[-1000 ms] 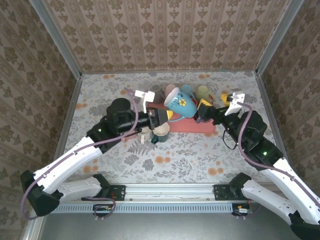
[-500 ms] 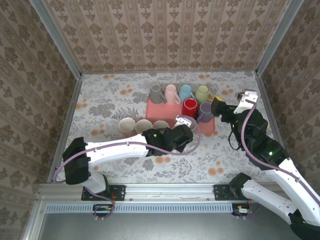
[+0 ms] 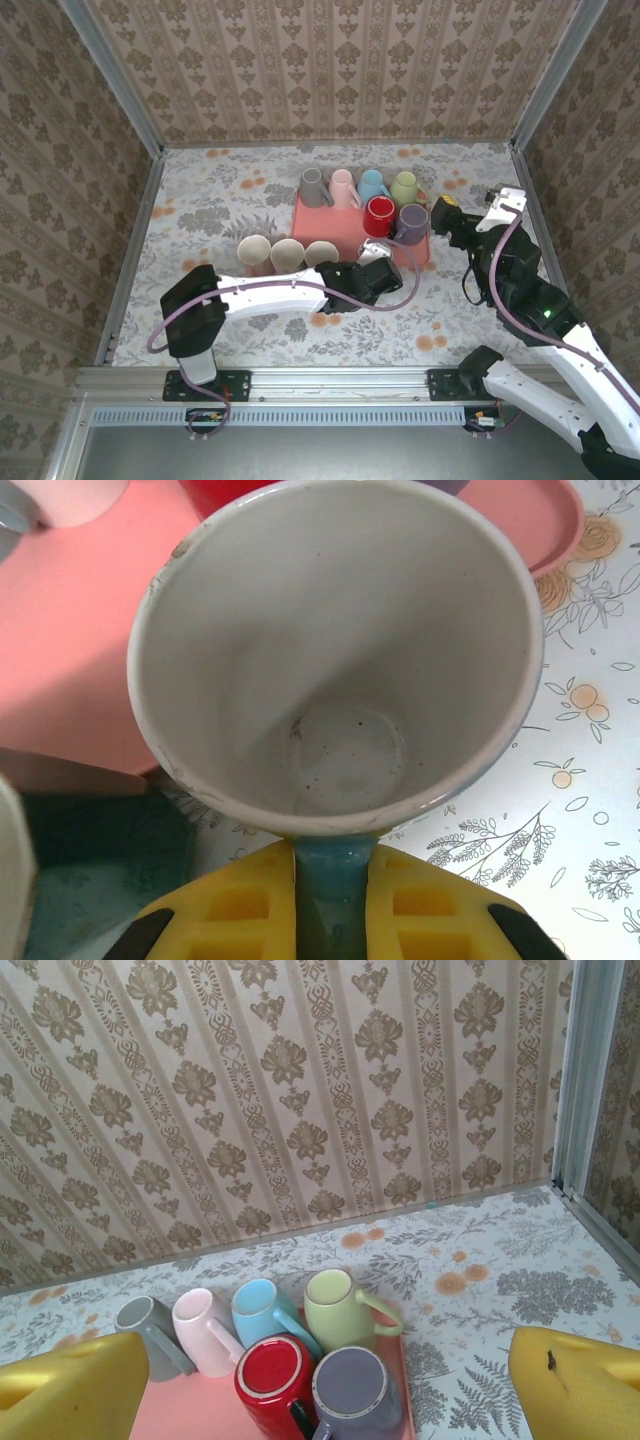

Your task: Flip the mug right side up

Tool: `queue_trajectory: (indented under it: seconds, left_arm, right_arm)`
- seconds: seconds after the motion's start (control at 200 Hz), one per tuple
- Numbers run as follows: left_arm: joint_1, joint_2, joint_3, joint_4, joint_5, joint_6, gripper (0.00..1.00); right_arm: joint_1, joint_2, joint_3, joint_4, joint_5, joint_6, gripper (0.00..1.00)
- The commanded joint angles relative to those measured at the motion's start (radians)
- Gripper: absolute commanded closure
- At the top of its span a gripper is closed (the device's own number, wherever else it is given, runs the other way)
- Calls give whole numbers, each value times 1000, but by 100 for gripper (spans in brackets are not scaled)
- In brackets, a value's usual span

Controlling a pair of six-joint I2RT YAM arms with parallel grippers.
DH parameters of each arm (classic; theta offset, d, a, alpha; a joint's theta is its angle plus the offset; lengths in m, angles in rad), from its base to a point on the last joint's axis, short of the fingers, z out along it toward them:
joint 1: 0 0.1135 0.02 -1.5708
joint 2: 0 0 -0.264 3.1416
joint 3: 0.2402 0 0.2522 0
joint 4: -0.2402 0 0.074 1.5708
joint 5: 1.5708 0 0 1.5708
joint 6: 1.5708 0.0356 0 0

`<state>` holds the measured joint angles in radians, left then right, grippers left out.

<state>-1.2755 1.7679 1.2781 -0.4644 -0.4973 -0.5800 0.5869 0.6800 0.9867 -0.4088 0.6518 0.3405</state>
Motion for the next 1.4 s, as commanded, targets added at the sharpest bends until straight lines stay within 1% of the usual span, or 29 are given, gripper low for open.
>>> queue_trajectory:
  seconds: [0.0,0.16,0.5,0.71,1.12,1.21,1.395]
  left_arm:
    - [23,-14,-17,44,-24,-70,100]
    - [56,-19,-54,32,-16,-138,100]
    - [76,-24,-82,8,-29,-197,100]
    - [76,-36,-98,7,-41,-203,98]
    - [76,-34,-120,21,-50,-188,100]
    - [76,-25,-111,11,-46,-180,94]
    - [76,-22,-103,-1,-43,-167,72]
  right_arm:
    - [-4,-12,-18,-11,23,-9,6]
    - [-4,-27,-51,11,30,-27,6]
    - [-5,-28,-61,25,20,-35,5]
    - [-4,-23,-69,35,9,-35,5]
    - [-4,-15,-74,43,-7,-37,5]
    - [-4,-13,-76,47,-15,-41,4]
    - [-4,-7,-78,53,-15,-44,4]
